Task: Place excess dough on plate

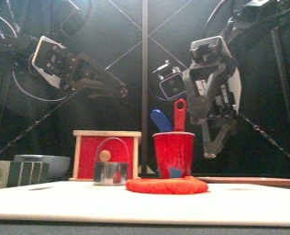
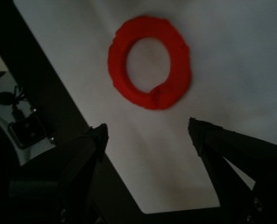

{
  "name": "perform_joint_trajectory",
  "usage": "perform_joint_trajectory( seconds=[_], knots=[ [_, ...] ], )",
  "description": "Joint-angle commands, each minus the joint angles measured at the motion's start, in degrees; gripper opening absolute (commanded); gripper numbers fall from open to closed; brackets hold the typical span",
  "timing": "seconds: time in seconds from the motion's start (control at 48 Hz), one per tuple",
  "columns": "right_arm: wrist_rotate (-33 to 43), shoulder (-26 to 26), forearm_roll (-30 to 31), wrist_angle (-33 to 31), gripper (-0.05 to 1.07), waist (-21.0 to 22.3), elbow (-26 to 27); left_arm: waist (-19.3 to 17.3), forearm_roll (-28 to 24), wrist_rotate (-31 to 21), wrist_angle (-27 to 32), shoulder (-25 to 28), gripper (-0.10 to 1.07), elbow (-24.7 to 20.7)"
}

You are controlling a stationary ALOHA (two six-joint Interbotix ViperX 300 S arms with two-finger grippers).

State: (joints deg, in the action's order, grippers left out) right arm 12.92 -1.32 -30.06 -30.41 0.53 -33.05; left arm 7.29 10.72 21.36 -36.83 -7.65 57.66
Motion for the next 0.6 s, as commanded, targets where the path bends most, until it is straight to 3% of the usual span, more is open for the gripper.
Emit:
perform_joint_trajectory(
  seconds=[0.0,0.146,0.271,0.583],
  knots=[
    [5.3,0.8,6.8,-1.1,1.01,-0.2,3.0,0.0,-0.1,0.0,-0.4,-0.6,0.78,-0.4],
    [18.7,-0.4,20.0,-4.4,1.01,-3.0,5.8,-0.2,-0.1,-0.1,-0.2,-0.8,0.78,0.3],
    [26.3,-1.8,27.3,-4.7,1.01,-4.5,7.1,-0.3,0.3,-0.1,0.4,-2.3,0.78,2.0],
    [33.0,-8.0,30.1,-4.5,1.01,-6.8,11.3,-0.4,0.4,-0.2,0.5,-8.2,0.78,7.3]
  ],
)
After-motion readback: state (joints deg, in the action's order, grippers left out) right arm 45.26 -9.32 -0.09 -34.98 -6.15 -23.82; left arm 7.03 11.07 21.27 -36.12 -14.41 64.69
